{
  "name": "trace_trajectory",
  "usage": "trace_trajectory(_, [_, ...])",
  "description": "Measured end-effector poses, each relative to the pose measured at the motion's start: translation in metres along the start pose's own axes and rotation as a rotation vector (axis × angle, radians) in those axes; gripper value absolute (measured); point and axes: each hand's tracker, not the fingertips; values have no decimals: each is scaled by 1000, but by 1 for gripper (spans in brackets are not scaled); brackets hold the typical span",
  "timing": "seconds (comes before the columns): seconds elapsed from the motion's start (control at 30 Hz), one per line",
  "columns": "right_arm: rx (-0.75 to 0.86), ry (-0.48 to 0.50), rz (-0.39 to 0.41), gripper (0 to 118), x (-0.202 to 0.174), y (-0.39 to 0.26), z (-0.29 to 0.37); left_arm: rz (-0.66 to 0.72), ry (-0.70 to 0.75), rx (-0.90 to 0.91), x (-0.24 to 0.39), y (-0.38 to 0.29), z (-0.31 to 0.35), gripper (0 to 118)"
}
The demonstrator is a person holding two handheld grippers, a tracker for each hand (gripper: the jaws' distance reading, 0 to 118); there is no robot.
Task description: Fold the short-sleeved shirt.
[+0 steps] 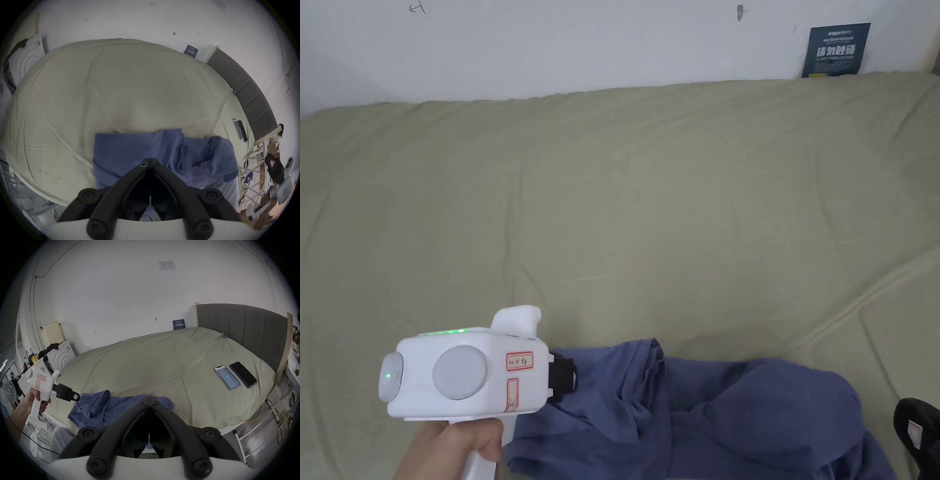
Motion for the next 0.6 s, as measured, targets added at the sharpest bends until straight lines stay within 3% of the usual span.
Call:
trace_trajectory(0.07, [-7,5,2,1,-3,-1,0,58,-100,-34,-4,4,-22,0])
trace_trajectory(0.2, [-13,10,0,1,-5,-1,3,39,-111,-101,22,-3,-77,0])
trace_trajectory(0.27, [-16,0,7,1,-5,0,5,73,-220,-146,35,-11,-100,0])
trace_trajectory(0.33, [-17,-11,10,1,-4,1,8,60,-229,-121,40,-17,-111,0])
trace_trajectory(0.5, [-31,-22,26,1,-5,4,4,82,-266,-100,24,-11,-86,0])
trace_trajectory(0.6, [-28,-10,32,1,-11,6,0,68,-257,-18,0,-2,-39,0])
